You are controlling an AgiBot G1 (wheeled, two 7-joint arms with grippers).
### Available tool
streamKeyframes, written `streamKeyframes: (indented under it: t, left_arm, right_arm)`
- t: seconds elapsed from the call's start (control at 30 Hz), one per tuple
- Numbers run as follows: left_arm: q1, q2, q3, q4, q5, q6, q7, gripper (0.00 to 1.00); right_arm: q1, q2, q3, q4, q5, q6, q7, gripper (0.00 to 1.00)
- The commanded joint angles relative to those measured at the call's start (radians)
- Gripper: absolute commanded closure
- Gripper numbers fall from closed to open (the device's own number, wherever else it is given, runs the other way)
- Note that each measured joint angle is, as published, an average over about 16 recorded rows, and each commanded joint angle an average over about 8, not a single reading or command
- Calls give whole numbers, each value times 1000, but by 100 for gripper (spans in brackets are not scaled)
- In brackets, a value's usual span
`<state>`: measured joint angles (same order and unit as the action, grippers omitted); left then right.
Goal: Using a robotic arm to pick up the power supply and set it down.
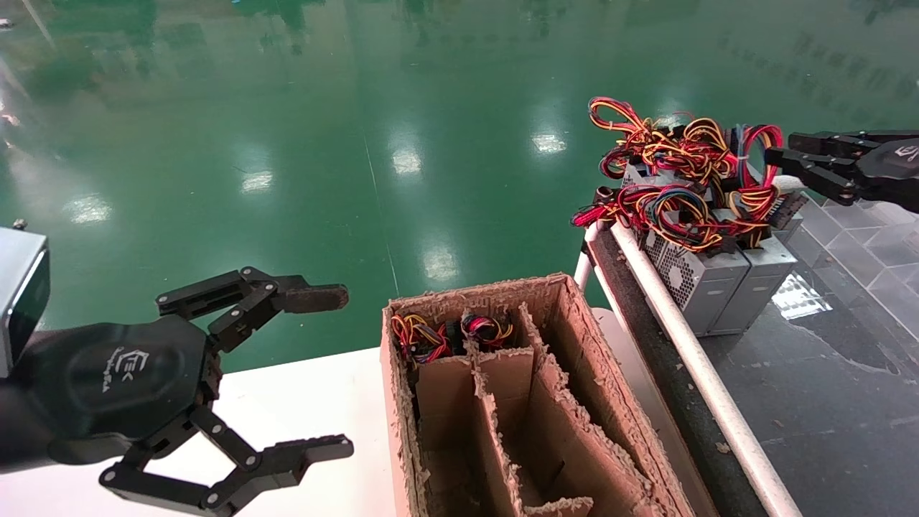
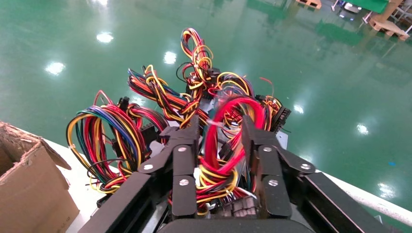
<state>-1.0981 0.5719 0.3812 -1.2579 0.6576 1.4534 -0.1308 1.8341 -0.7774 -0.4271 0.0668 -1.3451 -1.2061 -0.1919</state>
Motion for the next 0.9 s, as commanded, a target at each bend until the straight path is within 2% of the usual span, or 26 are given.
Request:
streamKeyframes:
  t: [0.03, 0.4, 0.9]
  left_arm:
    - [0, 0, 0, 0, 0, 0, 0, 0]
    - [0, 0, 0, 0, 0, 0, 0, 0]
    - [0, 0, 0, 0, 0, 0, 0, 0]
  right_arm:
    - [3, -4, -6, -4, -8, 8, -4, 0]
    - [20, 25, 36, -42, 59, -126, 104, 0]
    - [-164, 60, 65, 257, 194, -168, 172, 0]
